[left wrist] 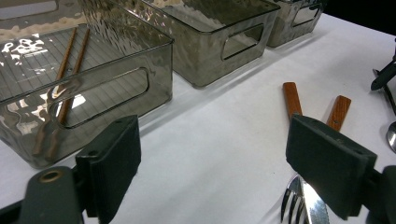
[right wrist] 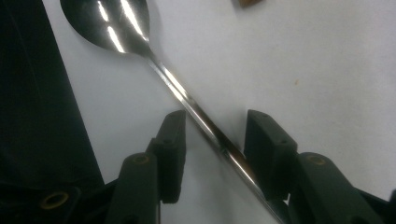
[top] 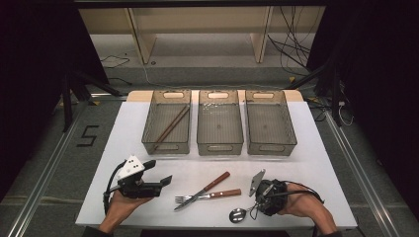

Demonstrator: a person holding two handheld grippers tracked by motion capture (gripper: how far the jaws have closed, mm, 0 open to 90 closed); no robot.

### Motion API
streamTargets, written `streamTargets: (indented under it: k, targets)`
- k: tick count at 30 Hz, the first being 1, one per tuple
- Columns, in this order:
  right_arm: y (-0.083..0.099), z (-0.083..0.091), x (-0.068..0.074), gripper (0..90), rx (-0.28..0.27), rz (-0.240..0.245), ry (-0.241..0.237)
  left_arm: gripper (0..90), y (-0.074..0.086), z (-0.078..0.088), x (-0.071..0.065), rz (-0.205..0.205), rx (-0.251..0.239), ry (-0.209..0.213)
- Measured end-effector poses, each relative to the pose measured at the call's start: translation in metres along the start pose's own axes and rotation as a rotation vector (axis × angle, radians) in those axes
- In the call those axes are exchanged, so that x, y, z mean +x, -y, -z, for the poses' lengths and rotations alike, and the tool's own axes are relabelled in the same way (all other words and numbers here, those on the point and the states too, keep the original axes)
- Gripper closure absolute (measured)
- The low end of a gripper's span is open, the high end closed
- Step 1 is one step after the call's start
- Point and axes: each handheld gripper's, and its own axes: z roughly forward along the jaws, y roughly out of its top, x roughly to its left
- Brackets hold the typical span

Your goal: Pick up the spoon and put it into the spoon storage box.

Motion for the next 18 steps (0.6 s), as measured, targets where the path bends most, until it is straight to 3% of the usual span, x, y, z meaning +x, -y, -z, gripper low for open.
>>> streamTargets:
  k: [10, 18]
  targets:
    - [-0.0056, -0.0001, 0.0006, 71.0, 0.042, 0.016, -0.029, 17.8, 0.0, 0.0001, -0.0001, -0.003, 0.003, 0.0]
    - [-0.0062, -0.0002, 0.0019, 77.7, 0.042, 0.049, -0.041, 17.8, 0.0, -0.0002, -0.0007, -0.001, 0.002, 0.0]
